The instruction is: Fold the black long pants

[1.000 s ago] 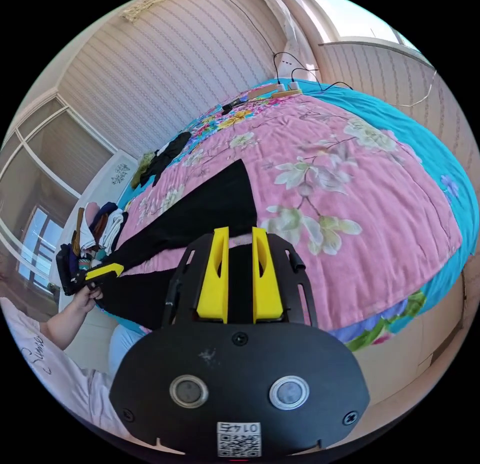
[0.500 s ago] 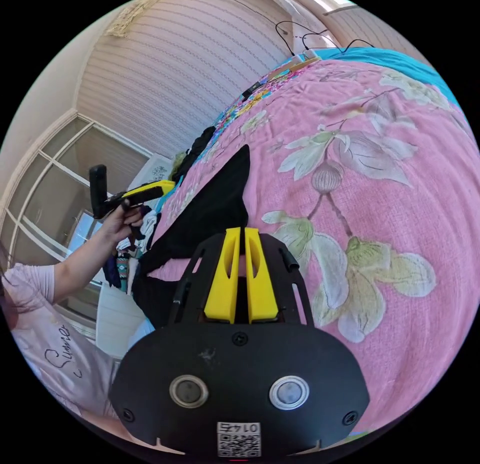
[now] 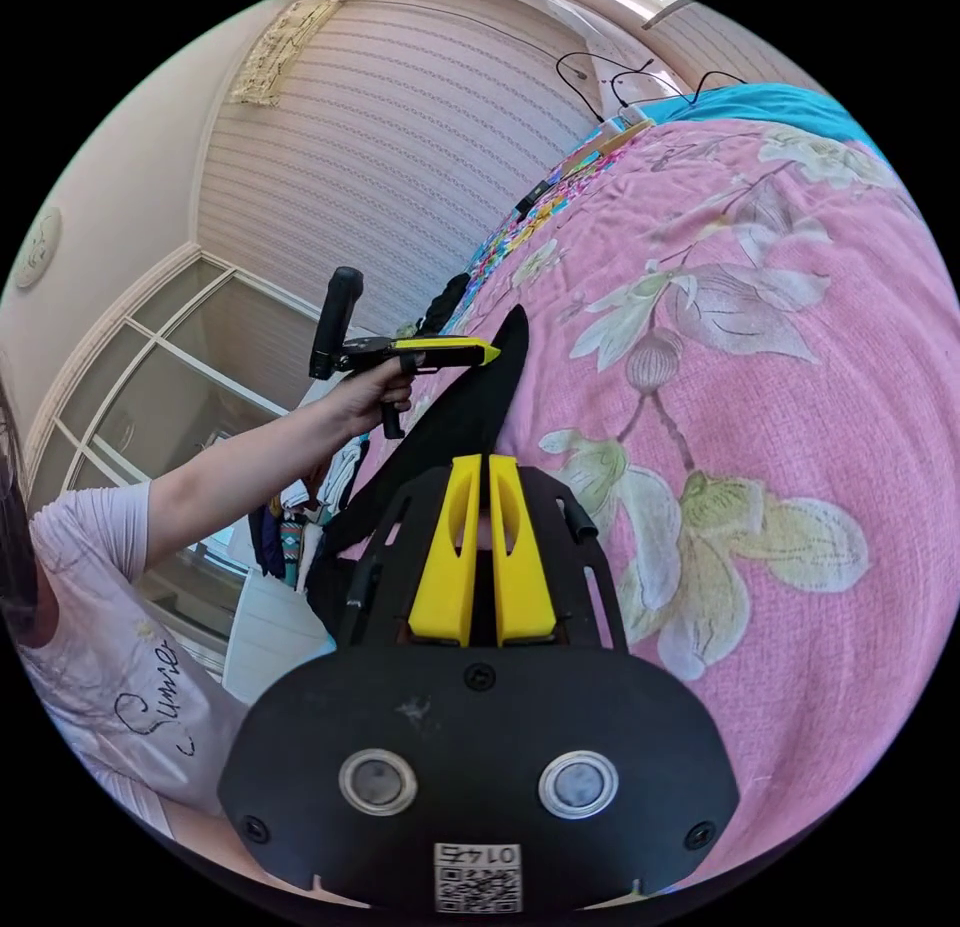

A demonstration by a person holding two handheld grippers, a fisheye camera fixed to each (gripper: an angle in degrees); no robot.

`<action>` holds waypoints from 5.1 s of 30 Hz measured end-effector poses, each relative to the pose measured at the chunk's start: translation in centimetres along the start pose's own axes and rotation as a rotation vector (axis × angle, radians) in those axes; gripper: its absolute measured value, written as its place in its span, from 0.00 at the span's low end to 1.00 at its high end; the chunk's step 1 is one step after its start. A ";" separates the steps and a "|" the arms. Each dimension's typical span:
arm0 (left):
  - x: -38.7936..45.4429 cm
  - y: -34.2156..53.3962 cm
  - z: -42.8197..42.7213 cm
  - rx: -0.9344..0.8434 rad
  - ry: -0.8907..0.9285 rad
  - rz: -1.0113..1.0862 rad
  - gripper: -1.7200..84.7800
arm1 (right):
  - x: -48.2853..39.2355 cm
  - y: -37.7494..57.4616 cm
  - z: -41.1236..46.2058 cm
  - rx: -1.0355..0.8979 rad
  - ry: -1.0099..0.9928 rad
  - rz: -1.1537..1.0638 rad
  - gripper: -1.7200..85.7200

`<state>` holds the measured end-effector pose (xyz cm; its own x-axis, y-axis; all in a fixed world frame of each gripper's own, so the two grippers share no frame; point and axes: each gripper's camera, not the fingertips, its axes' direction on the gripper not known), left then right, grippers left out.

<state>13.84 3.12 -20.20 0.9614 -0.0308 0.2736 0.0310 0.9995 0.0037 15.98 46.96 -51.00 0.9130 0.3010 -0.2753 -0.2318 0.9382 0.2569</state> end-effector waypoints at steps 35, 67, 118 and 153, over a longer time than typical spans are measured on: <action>-6.6 99.7 -30.1 0.466 0.072 -1.376 0.09 | -13.5 10.0 -5.2 -0.002 0.236 0.121 0.15; -19.3 127.4 -34.4 0.335 0.042 -1.587 0.01 | -21.7 -0.6 -2.5 -0.192 0.439 0.171 0.02; -27.0 130.3 -31.1 0.721 0.118 -1.790 0.13 | -11.8 3.5 3.2 0.306 0.124 0.510 0.12; 5.9 103.1 -43.5 0.203 -0.442 -0.610 0.17 | -39.8 7.7 2.9 -0.241 0.562 -0.125 0.12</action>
<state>34.63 105.81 -60.07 0.5913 -0.6130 0.5240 0.4273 0.7892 0.4411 -21.14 41.69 -35.45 0.6371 0.1687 -0.7521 -0.2634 0.9647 -0.0068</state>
